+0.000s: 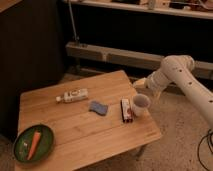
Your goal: Place the pepper on the white sponge
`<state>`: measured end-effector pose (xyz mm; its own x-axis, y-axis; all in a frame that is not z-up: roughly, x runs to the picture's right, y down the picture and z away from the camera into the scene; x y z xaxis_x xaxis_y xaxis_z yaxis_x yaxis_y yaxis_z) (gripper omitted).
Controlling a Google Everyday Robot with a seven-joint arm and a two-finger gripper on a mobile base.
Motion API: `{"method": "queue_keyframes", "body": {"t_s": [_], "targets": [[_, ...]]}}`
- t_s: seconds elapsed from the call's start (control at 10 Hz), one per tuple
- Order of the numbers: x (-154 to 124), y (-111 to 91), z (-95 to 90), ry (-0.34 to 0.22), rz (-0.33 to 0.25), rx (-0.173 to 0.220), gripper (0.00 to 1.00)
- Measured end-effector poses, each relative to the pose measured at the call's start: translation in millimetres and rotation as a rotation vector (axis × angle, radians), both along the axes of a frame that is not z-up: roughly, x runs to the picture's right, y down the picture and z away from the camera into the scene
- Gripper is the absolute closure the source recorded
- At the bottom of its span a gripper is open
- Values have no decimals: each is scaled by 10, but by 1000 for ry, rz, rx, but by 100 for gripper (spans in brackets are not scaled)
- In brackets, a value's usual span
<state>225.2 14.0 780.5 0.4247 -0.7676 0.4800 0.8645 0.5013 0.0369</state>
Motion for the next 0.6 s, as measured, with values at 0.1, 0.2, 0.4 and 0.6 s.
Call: {"method": "queue_keyframes", "body": {"t_s": [0.1,0.2,0.4,0.6], "targets": [[1,0,0,0,0,0,20],[2,0,0,0,0,0,20],[2,1,0,0,0,0,20],[3,12,10,-1,1,-2,20]]}}
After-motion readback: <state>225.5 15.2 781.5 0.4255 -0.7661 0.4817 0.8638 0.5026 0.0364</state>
